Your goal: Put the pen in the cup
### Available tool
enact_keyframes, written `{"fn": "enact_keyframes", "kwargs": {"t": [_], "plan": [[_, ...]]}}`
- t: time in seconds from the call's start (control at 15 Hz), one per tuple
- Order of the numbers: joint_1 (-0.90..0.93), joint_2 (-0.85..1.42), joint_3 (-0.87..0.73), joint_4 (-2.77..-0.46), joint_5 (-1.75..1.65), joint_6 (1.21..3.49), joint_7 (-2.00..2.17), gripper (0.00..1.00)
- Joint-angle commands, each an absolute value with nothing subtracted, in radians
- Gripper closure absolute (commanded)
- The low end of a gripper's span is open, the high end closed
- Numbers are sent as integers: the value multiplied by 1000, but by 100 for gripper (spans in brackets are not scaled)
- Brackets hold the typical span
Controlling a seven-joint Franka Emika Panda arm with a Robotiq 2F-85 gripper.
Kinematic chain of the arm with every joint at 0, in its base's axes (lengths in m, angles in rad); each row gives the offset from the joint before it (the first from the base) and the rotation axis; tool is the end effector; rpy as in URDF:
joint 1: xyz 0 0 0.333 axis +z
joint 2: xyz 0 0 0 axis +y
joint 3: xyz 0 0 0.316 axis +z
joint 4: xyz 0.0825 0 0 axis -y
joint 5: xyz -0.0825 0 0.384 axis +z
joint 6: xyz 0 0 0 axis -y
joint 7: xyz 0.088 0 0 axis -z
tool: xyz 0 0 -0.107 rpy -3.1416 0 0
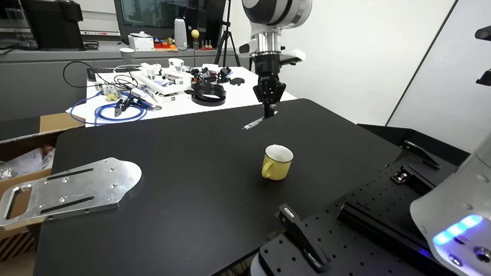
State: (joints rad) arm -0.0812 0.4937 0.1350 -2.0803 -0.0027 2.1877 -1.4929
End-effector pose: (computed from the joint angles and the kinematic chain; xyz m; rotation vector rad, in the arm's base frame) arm 0.5395 0.0312 0.1629 -2.0201 -1.9688 0.3497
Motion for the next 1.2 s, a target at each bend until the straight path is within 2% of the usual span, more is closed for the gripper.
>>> {"fn": "enact_keyframes", "kwargs": {"t": [0.0, 1.13], "plan": [[-61, 493, 117, -2071, -37, 2191, -1470, 97], [8, 495, 20, -2135, -371, 2266, -1292, 97]]}}
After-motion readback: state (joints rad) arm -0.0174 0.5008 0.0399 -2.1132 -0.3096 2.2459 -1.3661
